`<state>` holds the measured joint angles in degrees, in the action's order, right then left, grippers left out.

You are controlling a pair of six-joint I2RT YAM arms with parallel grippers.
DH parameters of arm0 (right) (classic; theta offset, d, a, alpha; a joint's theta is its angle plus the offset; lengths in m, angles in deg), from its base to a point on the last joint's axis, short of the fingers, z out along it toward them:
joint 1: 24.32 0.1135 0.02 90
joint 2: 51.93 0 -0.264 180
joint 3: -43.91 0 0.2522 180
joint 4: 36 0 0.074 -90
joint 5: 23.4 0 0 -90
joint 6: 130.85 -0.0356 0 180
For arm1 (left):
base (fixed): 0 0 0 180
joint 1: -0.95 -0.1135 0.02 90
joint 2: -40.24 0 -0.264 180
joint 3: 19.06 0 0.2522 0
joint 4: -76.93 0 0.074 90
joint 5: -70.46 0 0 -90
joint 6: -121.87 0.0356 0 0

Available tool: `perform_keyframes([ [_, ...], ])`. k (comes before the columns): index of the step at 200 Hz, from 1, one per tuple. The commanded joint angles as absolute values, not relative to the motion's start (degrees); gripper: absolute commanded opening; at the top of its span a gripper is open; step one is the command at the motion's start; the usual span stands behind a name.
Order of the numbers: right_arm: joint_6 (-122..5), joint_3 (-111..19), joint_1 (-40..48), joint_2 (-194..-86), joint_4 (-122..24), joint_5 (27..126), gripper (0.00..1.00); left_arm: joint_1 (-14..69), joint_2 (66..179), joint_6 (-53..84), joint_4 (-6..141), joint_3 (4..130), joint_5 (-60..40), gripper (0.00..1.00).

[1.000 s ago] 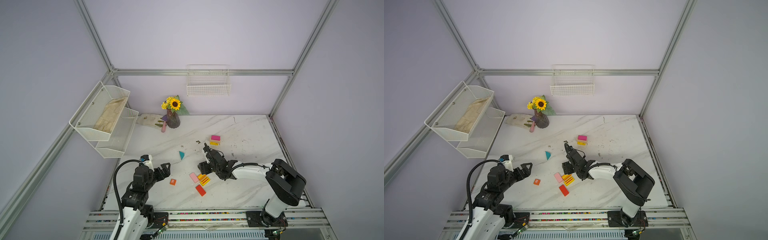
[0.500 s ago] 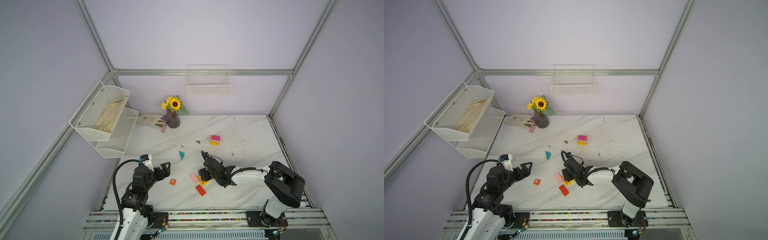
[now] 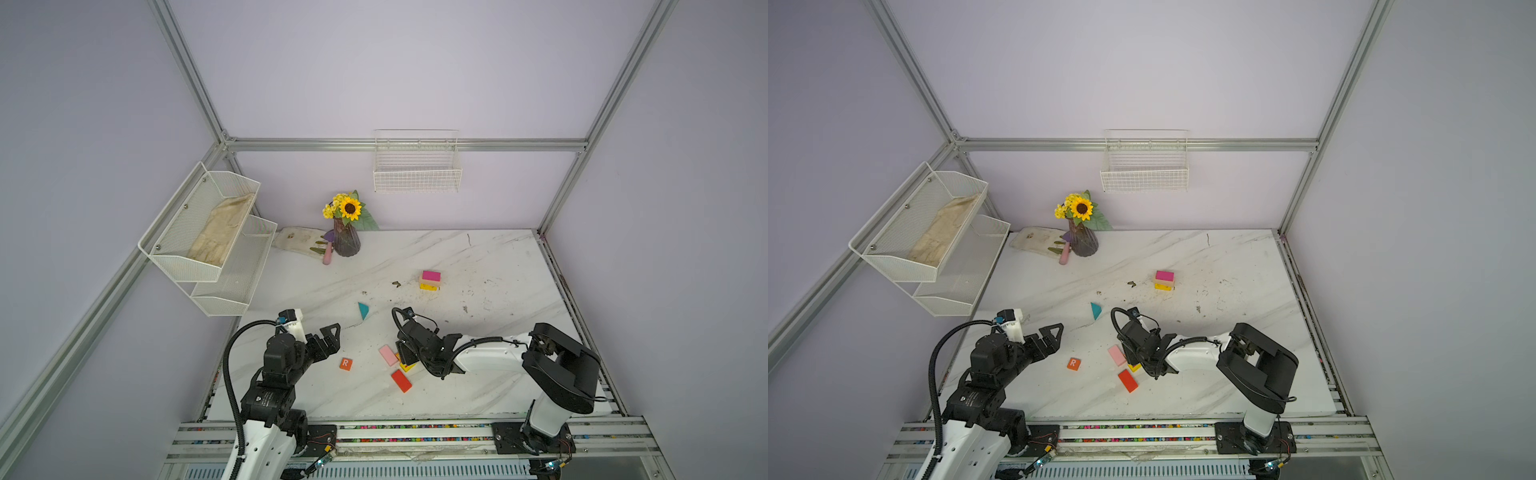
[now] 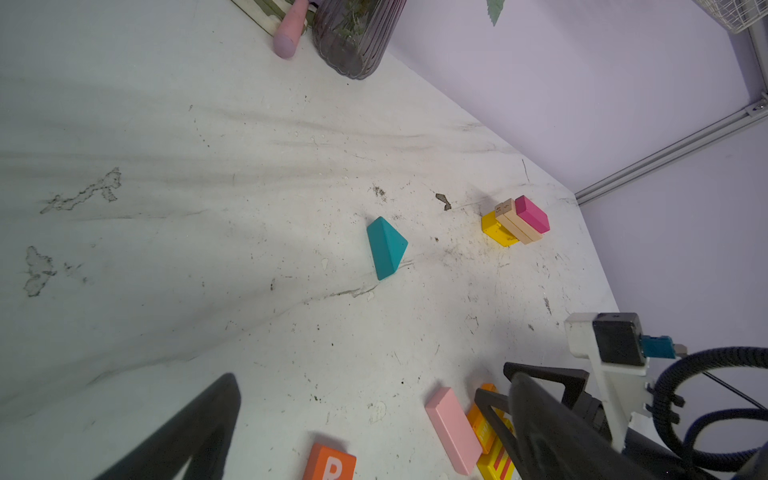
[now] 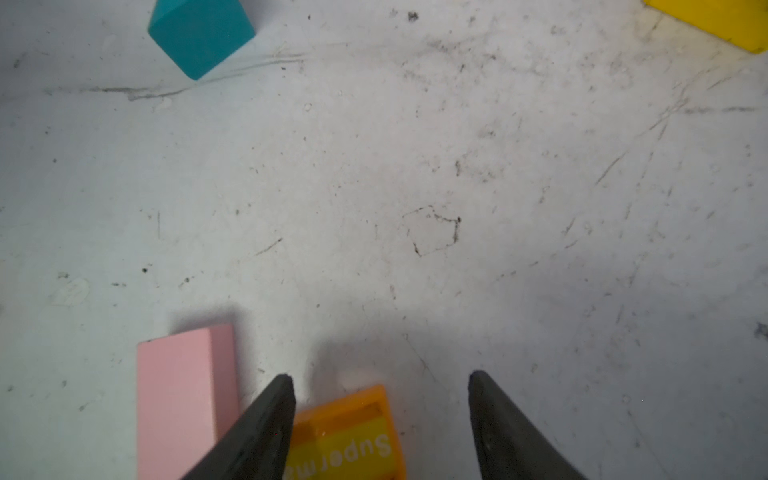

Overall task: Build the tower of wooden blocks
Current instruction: 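Move the open right gripper toward the robot over the loose blocks, then lower the right gripper and close it on the orange Supermarket block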

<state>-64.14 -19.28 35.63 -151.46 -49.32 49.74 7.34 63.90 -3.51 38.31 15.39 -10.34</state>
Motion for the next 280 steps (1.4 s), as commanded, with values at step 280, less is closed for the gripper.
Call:
perform_keyframes([
  [280,-70.49,-16.36,34.08,-141.79,-55.9,48.77,0.74,7.2,64.17,-3.9,40.48,13.07,-9.86,1.0],
])
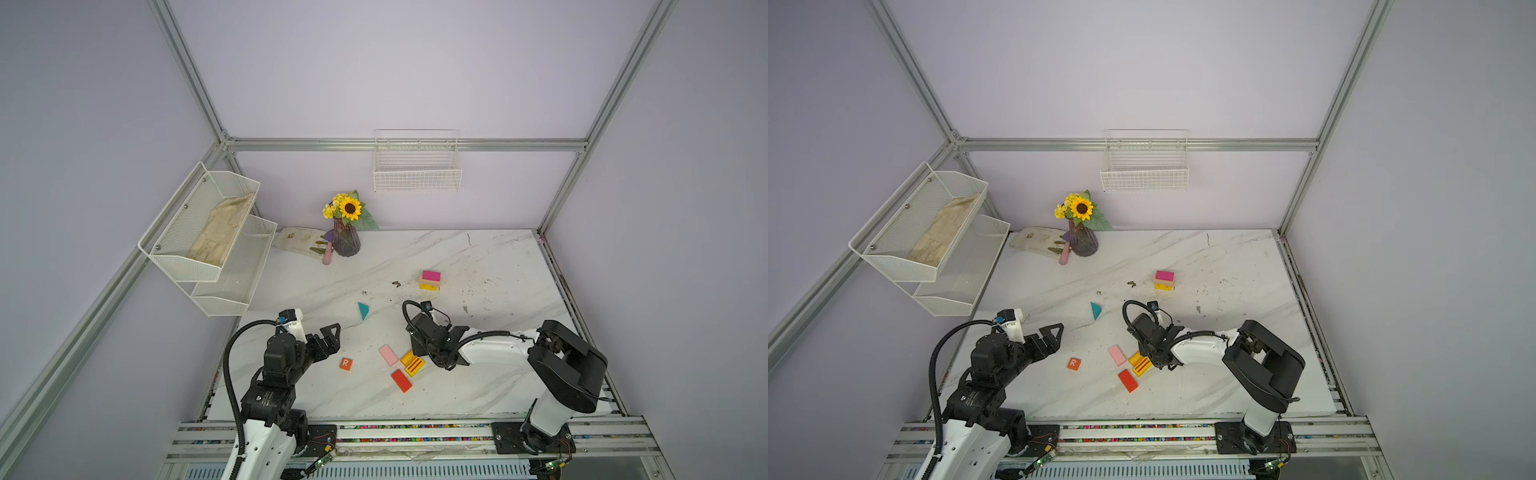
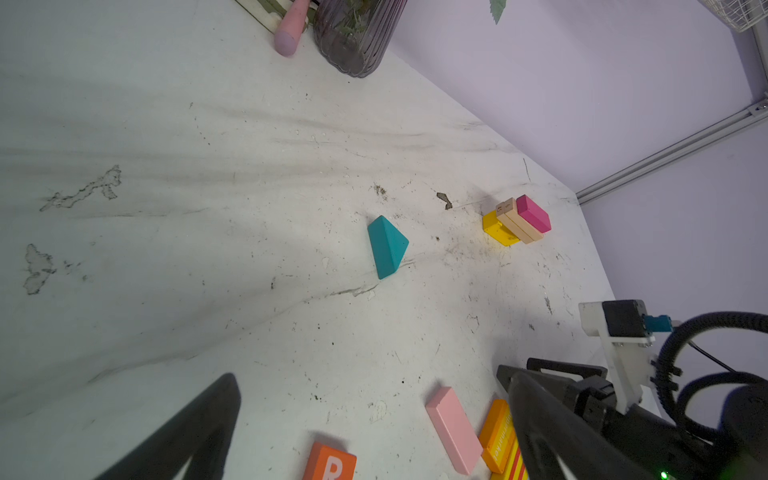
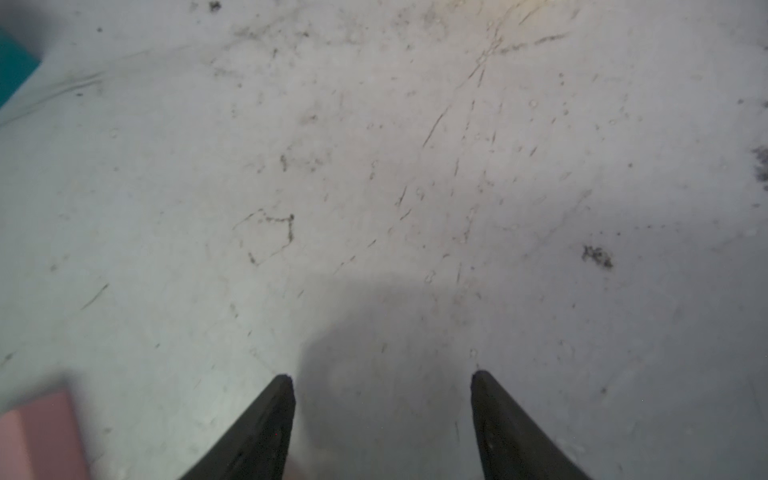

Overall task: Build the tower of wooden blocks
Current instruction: 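Lower the right gripper and close it on the orange Supermarket block, then carry the orange block with the right gripper over the stack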

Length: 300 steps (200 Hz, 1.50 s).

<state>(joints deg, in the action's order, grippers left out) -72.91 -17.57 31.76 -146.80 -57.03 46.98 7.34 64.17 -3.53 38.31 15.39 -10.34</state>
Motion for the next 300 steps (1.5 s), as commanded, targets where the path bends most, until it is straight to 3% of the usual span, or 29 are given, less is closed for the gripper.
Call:
perform_keyframes([
  [1,-70.24,-16.26,34.2,-141.68,-55.82,48.85,0.74,7.19,64.16,-3.91,40.49,13.07,-9.82,1.0],
  [113,-59.87,-15.86,38.17,-143.17,-55.76,54.64,0.78,7.19,64.15,-3.99,40.49,13.07,-9.7,1.0],
  [208,-59.96,-19.48,38.7,-150.68,-58.98,49.49,0.78,7.19,64.06,-3.94,40.49,13.06,-9.52,1.0],
  [300,-61.31,-18.68,38.79,-148.49,-59.3,48.39,0.66,7.19,63.97,-3.94,40.47,13.0,-9.47,1.0],
])
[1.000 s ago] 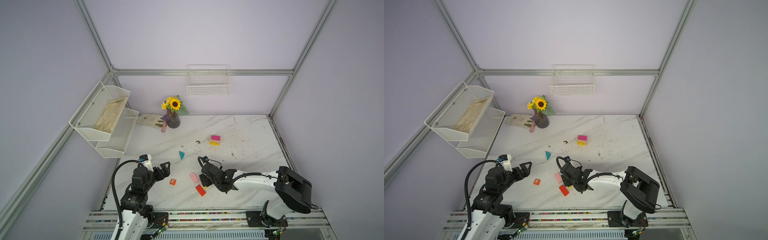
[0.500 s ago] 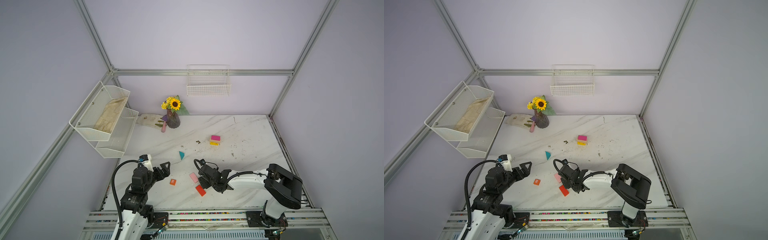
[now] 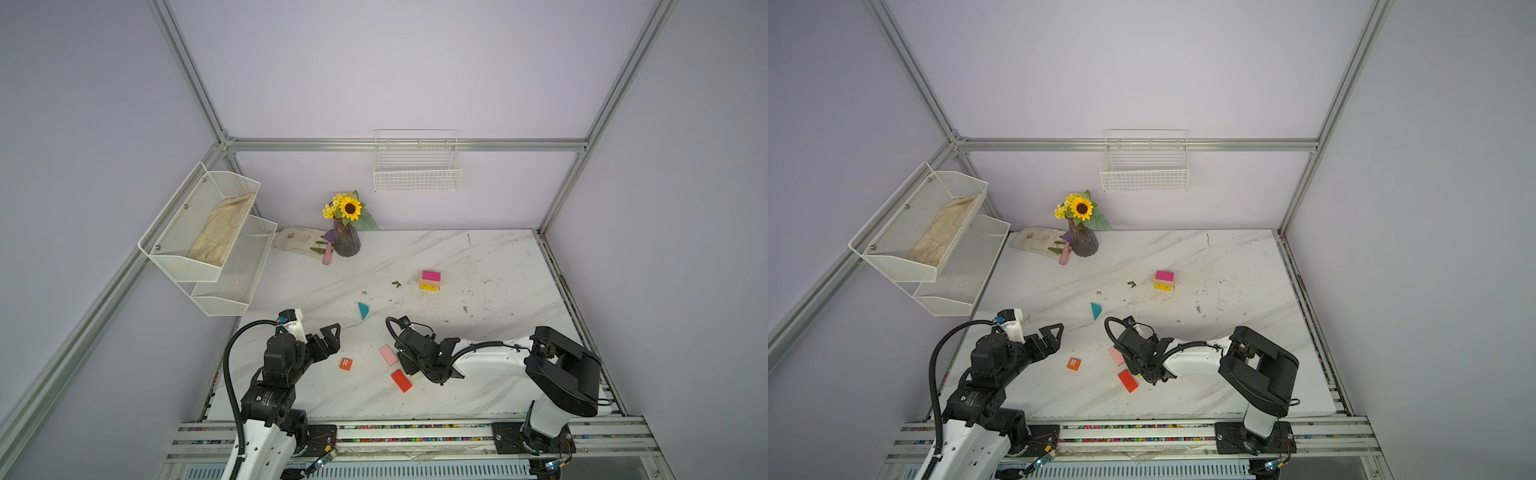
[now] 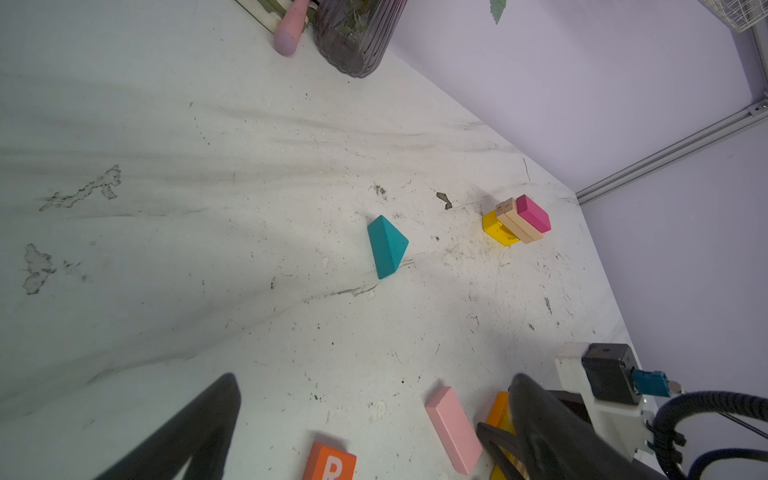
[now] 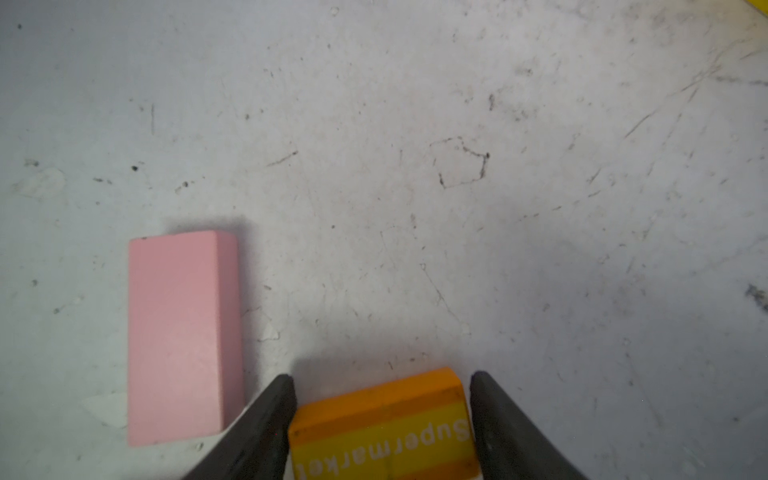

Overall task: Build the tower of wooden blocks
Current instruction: 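Carry the orange block with the right gripper over the stack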

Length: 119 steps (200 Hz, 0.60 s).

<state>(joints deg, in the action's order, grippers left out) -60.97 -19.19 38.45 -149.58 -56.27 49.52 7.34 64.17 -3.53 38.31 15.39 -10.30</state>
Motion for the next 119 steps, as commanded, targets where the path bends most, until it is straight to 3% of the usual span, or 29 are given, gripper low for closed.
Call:
perform_keyframes([
  [1,-61.32,-18.65,38.79,-148.42,-59.28,48.4,0.66,7.19,63.97,-3.96,40.48,12.99,-9.45,1.0],
  [119,-68.72,-17.45,36.85,-140.15,-60.24,43.92,0.57,7.19,64.05,-4.06,40.48,12.98,-10.08,1.0],
])
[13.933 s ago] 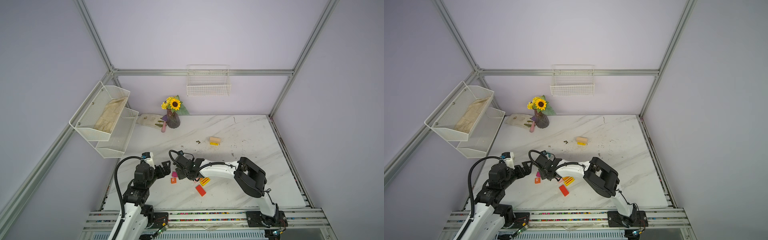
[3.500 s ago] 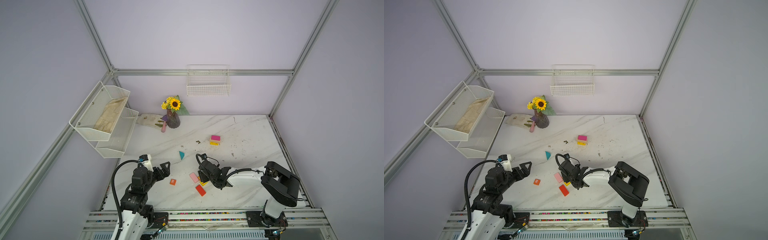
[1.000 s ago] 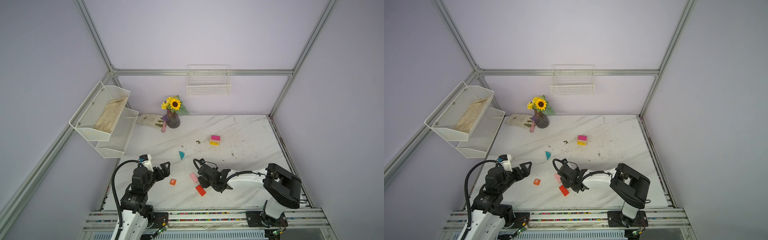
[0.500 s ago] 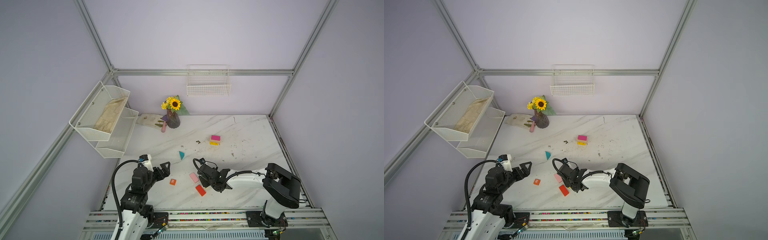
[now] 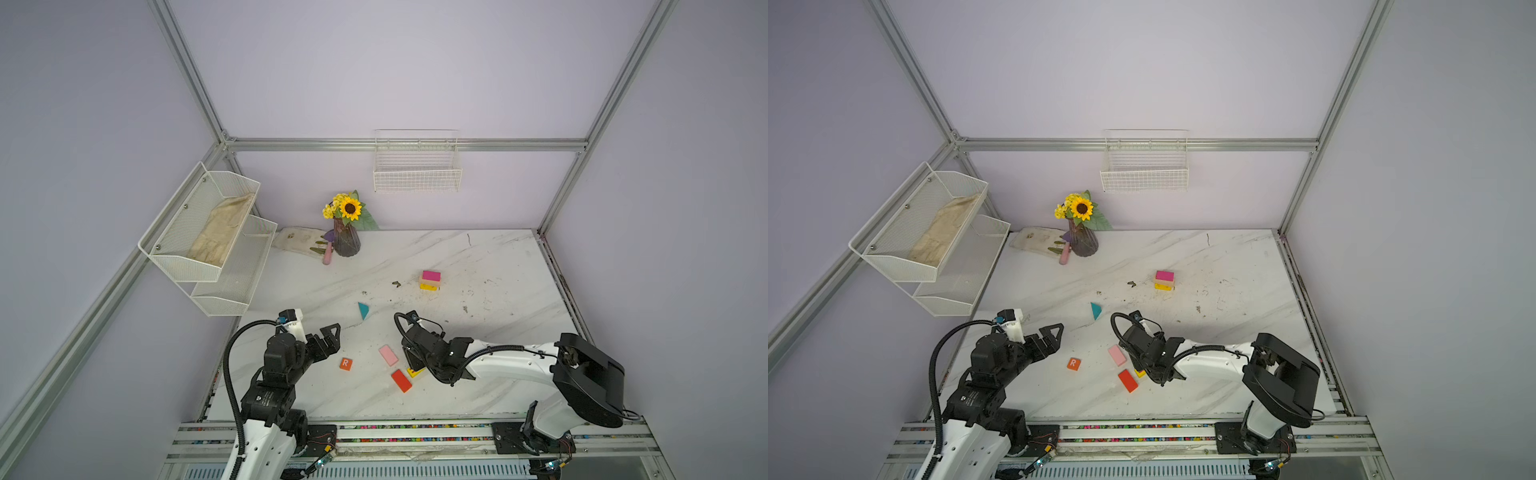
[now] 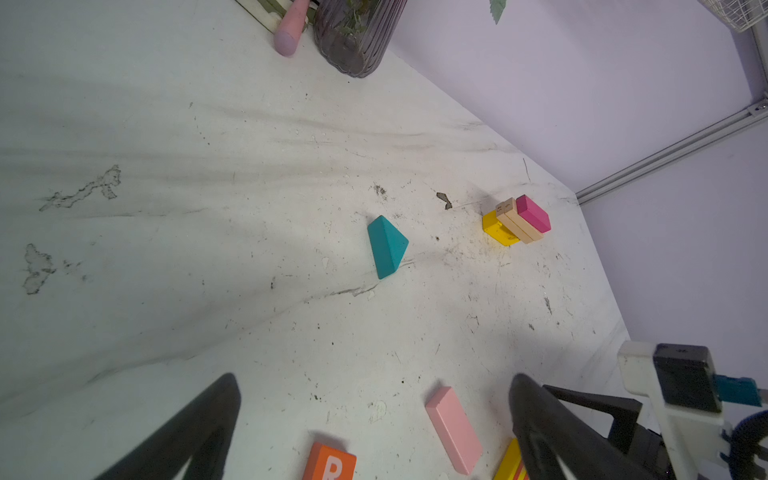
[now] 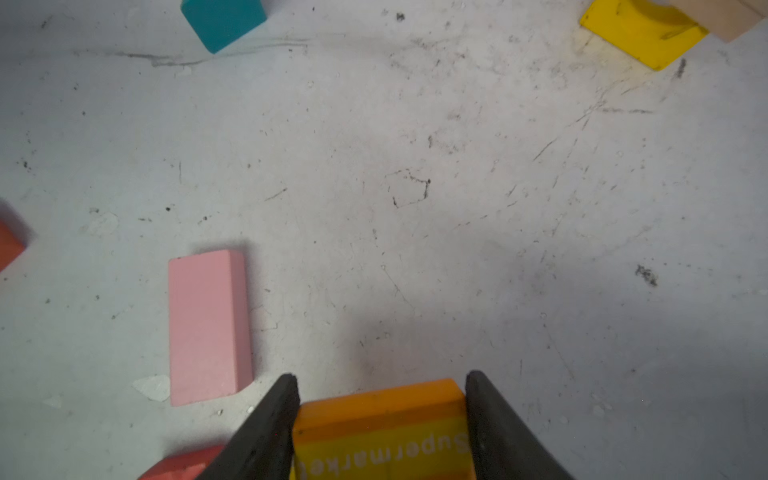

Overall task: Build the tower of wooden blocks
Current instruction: 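Carry the orange block with the right gripper over the stack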

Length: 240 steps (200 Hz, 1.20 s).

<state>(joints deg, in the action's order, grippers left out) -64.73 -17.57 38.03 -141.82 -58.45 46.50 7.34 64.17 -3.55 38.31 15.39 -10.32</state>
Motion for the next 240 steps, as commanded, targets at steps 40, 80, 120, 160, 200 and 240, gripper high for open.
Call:
perform_keyframes([
  [40,-73.94,-20.32,32.97,-140.48,-64.11,44.18,0.51,7.19,64.5,-3.98,40.69,13.06,-9.98,1.0],
  [80,-78.46,-23.19,28.7,-140.86,-68.92,43.7,0.47,7.19,64.59,-3.92,40.76,13.07,-9.94,1.0],
  [120,-79.88,-27.63,27.55,-140.88,-73.83,41.32,0.45,7.19,65.24,-3.18,42.35,12.79,-7.95,1.0],
  [160,-79.66,-32.14,27.28,-139.43,-77.22,39.04,0.41,8.15,62.98,-0.92,51.77,9.66,4.91,1.0],
  [200,-77.13,-37.1,26.82,-135.65,-78.33,36.86,0.41,8.33,58.68,-1.2,51.66,8.42,4.09,1.0],
  [240,-74.0,-44.49,26.01,-135.99,-79.61,36.82,0.42,8.42,58.01,-0.88,51.75,8.41,4.6,1.0],
])
